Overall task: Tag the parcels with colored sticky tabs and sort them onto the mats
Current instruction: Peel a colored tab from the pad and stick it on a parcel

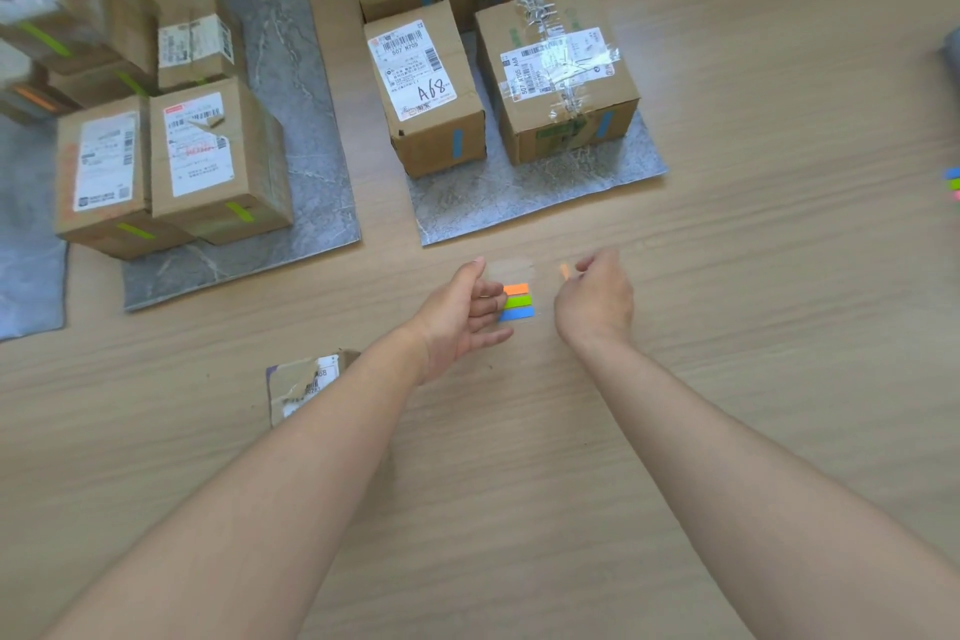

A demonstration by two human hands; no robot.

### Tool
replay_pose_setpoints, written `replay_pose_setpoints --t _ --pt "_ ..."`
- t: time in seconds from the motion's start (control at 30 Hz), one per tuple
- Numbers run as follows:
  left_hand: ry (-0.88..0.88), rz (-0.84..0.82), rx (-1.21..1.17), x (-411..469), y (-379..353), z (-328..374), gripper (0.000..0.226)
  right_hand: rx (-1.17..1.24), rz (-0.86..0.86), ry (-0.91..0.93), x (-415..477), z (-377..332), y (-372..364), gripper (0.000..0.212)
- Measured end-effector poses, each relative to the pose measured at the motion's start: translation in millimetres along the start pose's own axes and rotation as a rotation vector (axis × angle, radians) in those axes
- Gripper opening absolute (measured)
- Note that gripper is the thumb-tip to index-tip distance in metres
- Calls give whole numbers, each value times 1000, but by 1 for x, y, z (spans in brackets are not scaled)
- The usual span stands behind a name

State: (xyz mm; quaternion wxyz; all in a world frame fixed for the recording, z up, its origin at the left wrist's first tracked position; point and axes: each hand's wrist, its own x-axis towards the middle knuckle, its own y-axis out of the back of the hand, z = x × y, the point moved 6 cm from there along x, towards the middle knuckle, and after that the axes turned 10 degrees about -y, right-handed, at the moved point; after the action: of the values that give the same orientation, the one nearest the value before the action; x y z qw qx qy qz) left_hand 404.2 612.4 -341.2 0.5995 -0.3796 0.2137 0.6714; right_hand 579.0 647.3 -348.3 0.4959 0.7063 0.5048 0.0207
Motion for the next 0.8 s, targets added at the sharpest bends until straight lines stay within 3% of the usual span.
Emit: replay_pose_setpoints --t 0.1,0.23,0.47,0.67,0.8 --pt "-115 48 94 -9 -4 -1 36 198 23 106 -19 1 17 16" --pt "-299 70 141 -41 -2 -10 22 358 -141 440 -75 -9 22 25" --pt "-396 72 -60 -116 34 -30 24 307 -168 754 -159 -3 20 26" --pt "-457 66 -80 -173 78 -48 13 218 -251 872 -225 -1 15 24" --pt "-489 24 -29 -192 109 -62 21 155 -247 939 -264 3 10 26"
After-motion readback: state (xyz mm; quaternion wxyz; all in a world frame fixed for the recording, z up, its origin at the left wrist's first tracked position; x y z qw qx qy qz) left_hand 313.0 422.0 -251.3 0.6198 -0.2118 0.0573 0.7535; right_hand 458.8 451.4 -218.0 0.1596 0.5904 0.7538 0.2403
